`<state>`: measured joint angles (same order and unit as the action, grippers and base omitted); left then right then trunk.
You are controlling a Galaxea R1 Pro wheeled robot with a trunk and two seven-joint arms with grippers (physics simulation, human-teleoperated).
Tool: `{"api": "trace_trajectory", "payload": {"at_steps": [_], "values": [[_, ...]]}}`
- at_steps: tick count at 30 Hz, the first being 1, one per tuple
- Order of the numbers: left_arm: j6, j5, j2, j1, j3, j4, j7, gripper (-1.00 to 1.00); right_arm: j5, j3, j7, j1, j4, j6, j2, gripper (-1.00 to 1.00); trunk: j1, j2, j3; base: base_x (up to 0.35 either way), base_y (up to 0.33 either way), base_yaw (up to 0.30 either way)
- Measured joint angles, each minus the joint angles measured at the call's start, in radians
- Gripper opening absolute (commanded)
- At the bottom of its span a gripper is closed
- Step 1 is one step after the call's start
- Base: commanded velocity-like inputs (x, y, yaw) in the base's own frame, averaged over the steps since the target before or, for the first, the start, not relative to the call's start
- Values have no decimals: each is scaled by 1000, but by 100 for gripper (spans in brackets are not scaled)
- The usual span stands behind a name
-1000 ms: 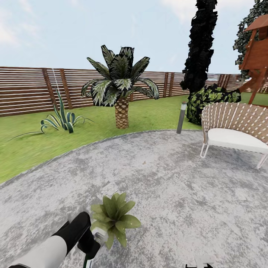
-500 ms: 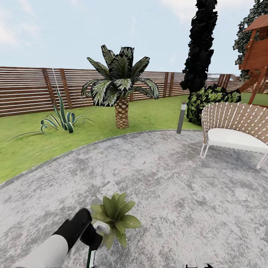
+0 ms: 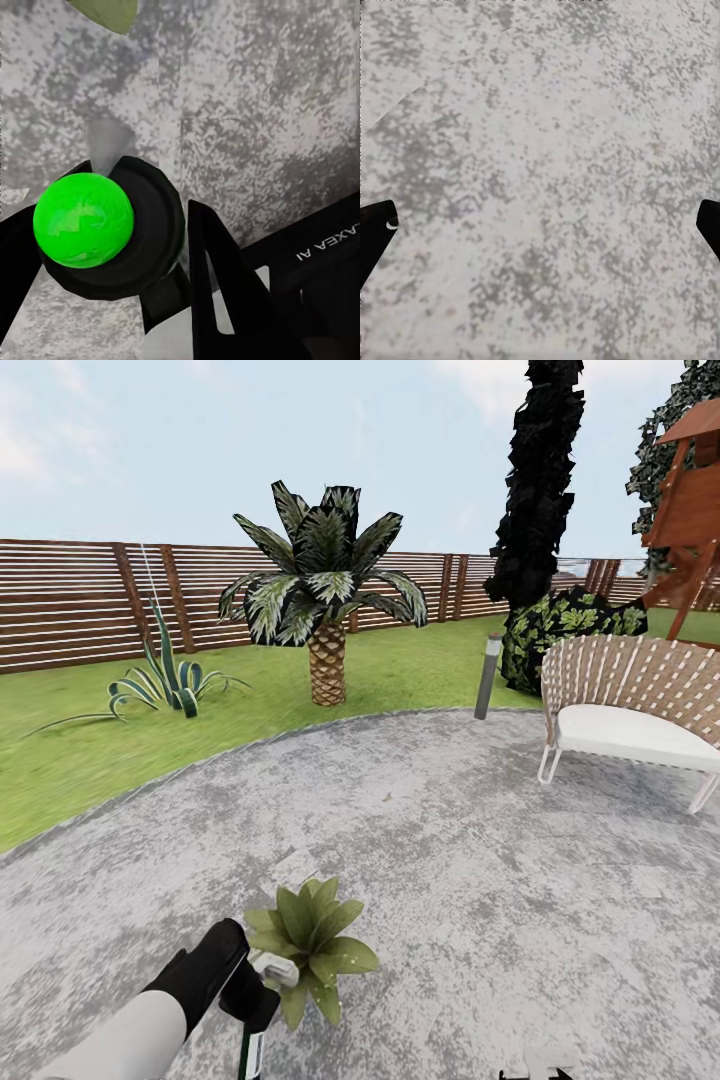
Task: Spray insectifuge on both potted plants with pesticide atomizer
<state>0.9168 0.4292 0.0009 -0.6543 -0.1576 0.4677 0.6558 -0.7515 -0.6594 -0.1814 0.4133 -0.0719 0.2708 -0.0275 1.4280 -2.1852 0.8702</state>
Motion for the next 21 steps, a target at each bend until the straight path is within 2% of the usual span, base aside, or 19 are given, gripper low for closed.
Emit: {"api": "trace_trajectory", "payload": {"at_steps": [5, 17, 21], "values": [[12, 4, 5, -4, -1, 0, 0, -100, 2, -1, -1, 0, 0, 0, 6, 100, 0, 0, 0, 0, 0, 0], [36, 3, 3, -5, -4, -2, 1, -100, 3, -2, -1, 0, -1, 0, 6, 100, 46, -84, 54, 0, 0, 0], [36, 4, -2, -3, -6, -2, 1, -100, 3, -2, -1, 0, -1, 0, 5, 100, 46, -84, 56, 0, 0, 0]]}}
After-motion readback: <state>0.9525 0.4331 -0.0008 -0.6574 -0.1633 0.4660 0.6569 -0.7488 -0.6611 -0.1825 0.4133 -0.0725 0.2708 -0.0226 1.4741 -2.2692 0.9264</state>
